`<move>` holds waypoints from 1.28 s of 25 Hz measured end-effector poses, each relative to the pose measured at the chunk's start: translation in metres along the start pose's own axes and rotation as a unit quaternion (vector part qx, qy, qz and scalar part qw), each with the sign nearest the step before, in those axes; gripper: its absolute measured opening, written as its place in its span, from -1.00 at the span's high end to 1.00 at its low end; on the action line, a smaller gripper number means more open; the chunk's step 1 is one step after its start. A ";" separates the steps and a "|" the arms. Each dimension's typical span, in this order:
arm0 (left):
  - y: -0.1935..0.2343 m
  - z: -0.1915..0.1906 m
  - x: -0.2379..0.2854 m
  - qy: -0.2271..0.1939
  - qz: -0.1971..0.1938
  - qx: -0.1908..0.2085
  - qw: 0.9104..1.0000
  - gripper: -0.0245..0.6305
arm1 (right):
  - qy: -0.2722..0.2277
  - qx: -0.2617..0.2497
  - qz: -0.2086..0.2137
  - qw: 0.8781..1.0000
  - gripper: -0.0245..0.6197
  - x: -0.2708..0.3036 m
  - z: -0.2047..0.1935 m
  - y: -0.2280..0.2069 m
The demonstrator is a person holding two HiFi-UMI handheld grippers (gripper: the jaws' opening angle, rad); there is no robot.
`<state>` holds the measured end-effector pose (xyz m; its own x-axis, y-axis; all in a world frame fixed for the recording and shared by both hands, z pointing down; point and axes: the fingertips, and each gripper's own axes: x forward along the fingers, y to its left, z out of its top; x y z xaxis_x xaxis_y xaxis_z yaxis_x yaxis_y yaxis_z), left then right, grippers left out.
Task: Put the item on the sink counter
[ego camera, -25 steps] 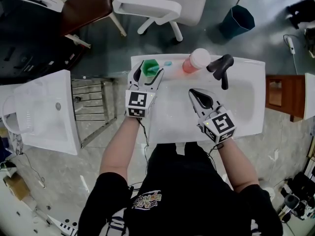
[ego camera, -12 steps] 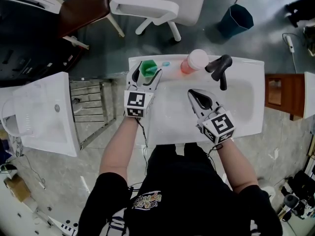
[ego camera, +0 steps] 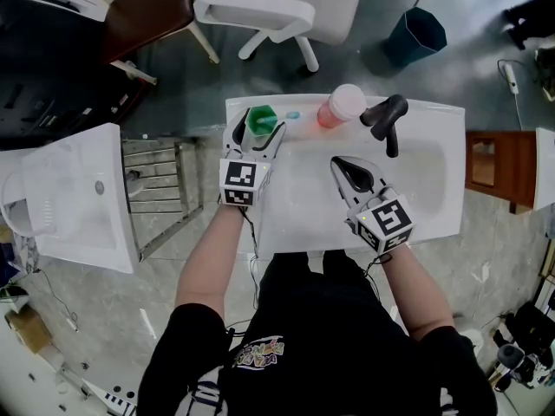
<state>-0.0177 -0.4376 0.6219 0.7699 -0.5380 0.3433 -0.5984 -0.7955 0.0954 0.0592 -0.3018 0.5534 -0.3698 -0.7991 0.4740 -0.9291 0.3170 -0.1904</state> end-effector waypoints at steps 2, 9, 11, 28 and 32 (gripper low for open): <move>0.001 -0.001 -0.001 0.002 0.004 -0.002 1.000 -0.01 | 0.000 0.001 0.001 1.000 0.76 -0.001 0.000 -0.001; -0.003 -0.002 -0.013 -0.002 0.016 -0.014 1.000 -0.01 | -0.005 -0.001 0.005 1.000 0.76 -0.010 0.000 0.000; -0.005 -0.002 -0.020 -0.003 0.020 -0.020 1.000 -0.01 | -0.008 -0.002 0.007 1.000 0.76 -0.012 0.000 0.000; -0.063 0.021 -0.088 -0.019 0.046 -0.004 0.999 -0.01 | -0.041 -0.019 0.030 0.998 0.76 -0.067 0.014 0.008; -0.087 0.043 -0.106 -0.044 0.053 -0.007 0.998 -0.01 | -0.052 -0.025 0.037 0.998 0.76 -0.084 0.015 0.009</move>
<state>-0.0378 -0.3231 0.5367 0.7187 -0.6412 0.2690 -0.6797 -0.7295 0.0770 0.0818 -0.2396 0.4992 -0.4369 -0.8207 0.3683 -0.8995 0.3995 -0.1768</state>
